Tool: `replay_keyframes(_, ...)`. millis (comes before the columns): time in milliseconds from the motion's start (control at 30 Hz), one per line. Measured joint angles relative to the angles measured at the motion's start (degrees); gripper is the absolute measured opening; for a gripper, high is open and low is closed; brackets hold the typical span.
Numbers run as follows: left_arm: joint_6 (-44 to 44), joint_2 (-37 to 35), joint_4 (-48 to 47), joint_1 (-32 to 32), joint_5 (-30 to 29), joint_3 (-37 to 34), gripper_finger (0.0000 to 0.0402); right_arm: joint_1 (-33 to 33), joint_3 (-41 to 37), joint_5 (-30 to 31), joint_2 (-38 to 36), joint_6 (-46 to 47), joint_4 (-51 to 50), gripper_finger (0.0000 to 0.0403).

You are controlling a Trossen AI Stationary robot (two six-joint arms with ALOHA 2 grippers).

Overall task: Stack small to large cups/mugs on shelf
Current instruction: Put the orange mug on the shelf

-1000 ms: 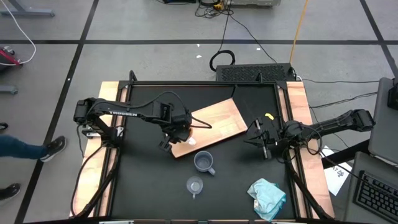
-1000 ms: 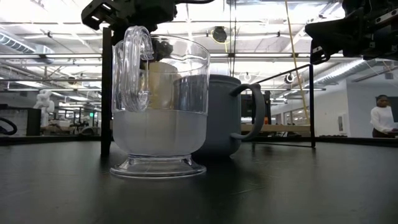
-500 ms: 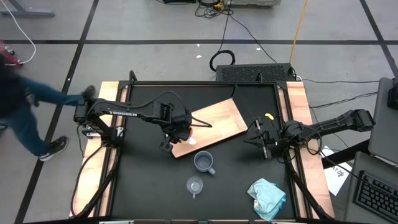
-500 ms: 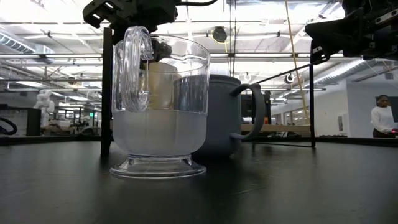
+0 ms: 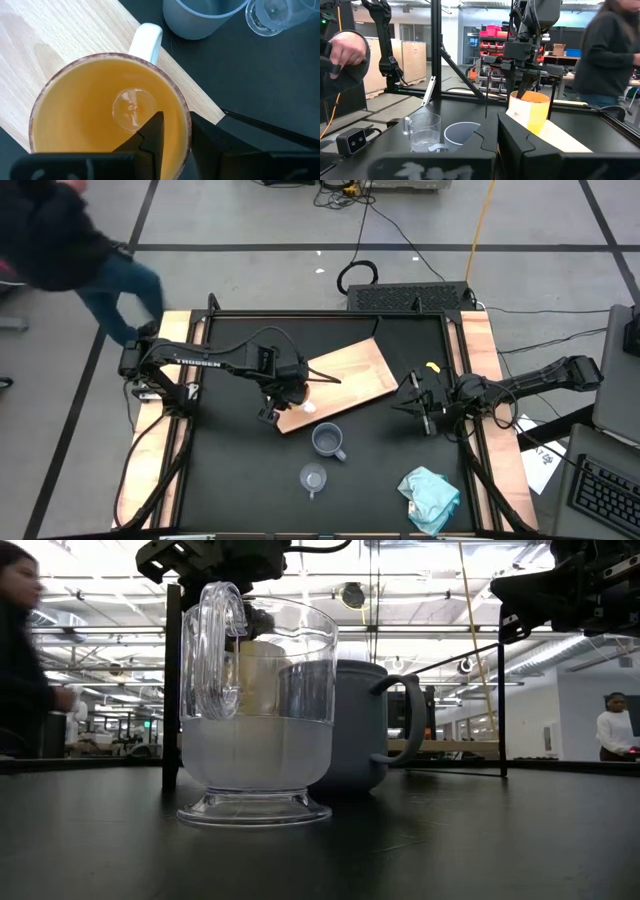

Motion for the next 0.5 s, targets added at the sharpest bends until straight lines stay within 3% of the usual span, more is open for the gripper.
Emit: replay_keyframes(500, -4.28, 0.00, -0.52, 0.15, 0.49, 0.00, 0.0088, 0.00, 0.01, 0.00, -0.02, 0.20, -0.02, 0.0000)
